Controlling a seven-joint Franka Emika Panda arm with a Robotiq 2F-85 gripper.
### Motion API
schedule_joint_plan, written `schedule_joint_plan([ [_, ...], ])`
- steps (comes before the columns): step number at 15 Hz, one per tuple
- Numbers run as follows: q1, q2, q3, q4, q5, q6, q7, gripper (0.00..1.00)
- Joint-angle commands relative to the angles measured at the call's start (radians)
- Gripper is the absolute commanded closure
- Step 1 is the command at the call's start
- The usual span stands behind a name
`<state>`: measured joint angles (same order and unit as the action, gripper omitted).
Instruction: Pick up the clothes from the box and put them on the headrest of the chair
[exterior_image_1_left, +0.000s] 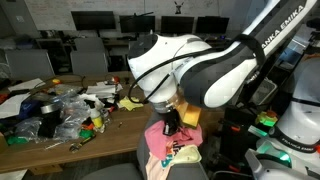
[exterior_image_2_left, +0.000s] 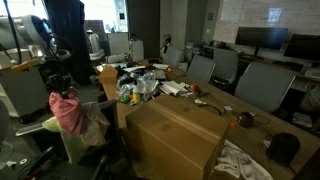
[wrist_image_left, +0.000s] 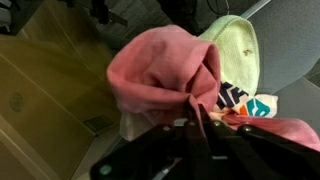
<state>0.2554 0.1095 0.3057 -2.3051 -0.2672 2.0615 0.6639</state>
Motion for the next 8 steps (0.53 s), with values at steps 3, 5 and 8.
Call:
schedule_joint_plan([
  [3,0.033,0.012,-0.018,0.041,0.014,-0.030,-0.011,0.71],
  [5,0.033,0.011,-0.019,0.041,0.017,-0.031,-0.012,0.63],
  [8,0.031,0.011,-0.021,0.044,0.022,-0.033,-0.015,0.40],
])
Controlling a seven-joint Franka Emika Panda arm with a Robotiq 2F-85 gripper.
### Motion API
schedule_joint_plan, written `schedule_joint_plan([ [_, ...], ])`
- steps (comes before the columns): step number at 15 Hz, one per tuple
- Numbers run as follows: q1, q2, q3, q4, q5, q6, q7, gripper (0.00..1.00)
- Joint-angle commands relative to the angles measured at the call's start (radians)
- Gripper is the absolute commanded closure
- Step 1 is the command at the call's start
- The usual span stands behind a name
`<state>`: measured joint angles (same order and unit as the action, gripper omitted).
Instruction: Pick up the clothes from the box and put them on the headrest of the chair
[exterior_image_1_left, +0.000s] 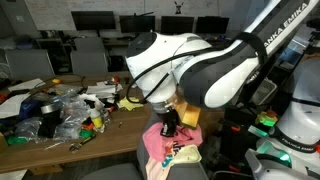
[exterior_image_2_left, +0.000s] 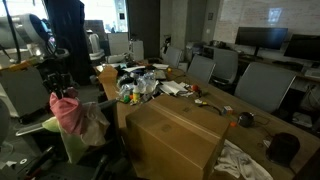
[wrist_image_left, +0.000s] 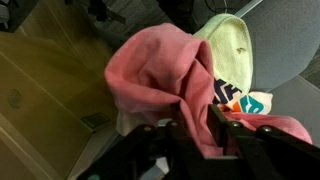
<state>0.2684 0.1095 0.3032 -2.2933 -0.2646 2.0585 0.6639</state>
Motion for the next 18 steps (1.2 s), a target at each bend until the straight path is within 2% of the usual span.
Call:
schedule_joint_plan([
  [1,0.018,0.011,-0.019,0.033,0.022,-0.030,-0.016,0.33],
  [5,0.018,-0.003,-0.023,0.031,0.020,-0.047,-0.006,0.03],
  [6,0.016,-0.010,-0.025,0.028,0.014,-0.049,-0.002,0.00],
  [12,-0.011,-0.129,-0.057,-0.006,0.041,-0.073,-0.013,0.00],
  [18,-0.082,-0.353,-0.112,-0.084,0.128,-0.033,-0.009,0.00],
])
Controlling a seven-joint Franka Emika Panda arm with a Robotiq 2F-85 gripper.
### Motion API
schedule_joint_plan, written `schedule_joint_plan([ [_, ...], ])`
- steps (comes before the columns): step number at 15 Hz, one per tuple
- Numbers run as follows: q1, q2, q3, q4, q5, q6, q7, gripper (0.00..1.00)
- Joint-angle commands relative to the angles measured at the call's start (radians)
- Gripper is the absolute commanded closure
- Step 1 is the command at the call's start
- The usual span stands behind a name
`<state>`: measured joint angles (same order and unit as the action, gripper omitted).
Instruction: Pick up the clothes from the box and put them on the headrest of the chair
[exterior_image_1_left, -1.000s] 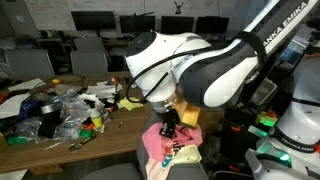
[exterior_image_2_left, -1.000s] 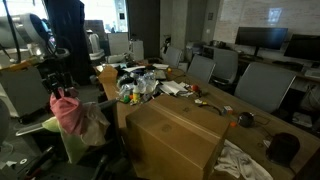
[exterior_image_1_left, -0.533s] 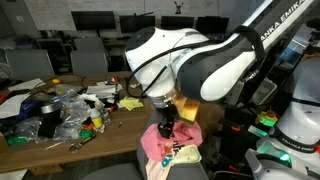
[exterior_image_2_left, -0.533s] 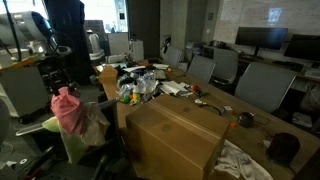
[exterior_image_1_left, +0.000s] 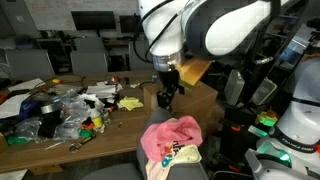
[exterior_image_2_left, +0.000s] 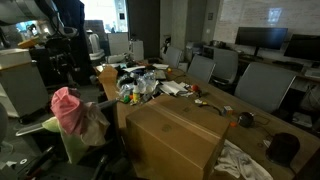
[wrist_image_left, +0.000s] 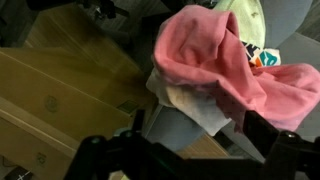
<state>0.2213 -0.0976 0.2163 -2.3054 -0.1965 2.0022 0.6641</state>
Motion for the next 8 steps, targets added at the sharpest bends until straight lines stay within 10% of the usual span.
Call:
schedule_joint_plan([
  [1,-0.051,-0.190,-0.036,-0.094,0.082,0.036,-0.005,0.00],
  [8,-0.182,-0.487,-0.122,-0.319,0.217,0.119,0.010,0.00],
])
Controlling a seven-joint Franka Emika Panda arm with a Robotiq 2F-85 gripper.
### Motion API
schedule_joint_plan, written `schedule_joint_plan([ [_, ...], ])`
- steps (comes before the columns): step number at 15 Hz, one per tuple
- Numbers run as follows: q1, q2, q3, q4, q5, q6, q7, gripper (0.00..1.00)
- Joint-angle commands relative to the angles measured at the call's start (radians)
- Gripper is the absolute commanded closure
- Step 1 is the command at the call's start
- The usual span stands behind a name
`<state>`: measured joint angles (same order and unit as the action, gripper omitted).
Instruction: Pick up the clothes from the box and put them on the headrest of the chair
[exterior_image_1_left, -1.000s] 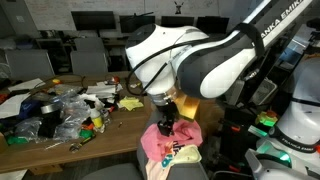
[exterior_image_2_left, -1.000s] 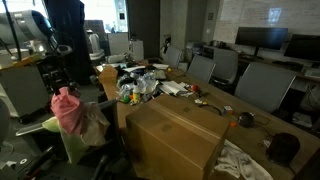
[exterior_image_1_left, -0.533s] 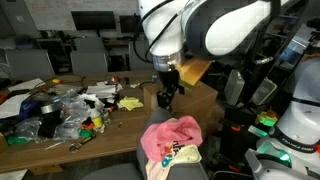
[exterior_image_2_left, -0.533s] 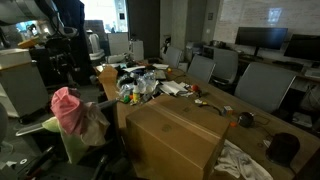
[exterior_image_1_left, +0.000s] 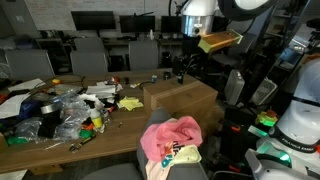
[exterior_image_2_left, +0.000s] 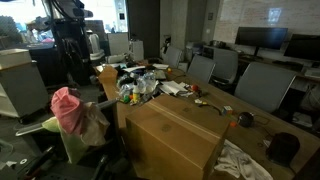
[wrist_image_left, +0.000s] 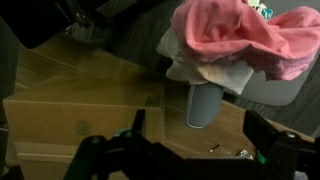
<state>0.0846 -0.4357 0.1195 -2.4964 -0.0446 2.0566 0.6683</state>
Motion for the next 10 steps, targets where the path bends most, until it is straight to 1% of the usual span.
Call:
schedule_joint_plan([
  [1,-0.064,-0.189,-0.035,-0.166,0.083,0.073,0.005,0.00],
  [4,-0.116,-0.288,-0.058,-0.267,0.130,0.107,-0.003,0.00],
  [6,-0.145,-0.342,-0.066,-0.314,0.157,0.119,-0.008,0.00],
  [7,-0.157,-0.301,-0.069,-0.245,0.163,0.095,-0.014,0.00],
  [10,-0.169,-0.348,-0.082,-0.258,0.197,0.106,-0.043,0.00],
])
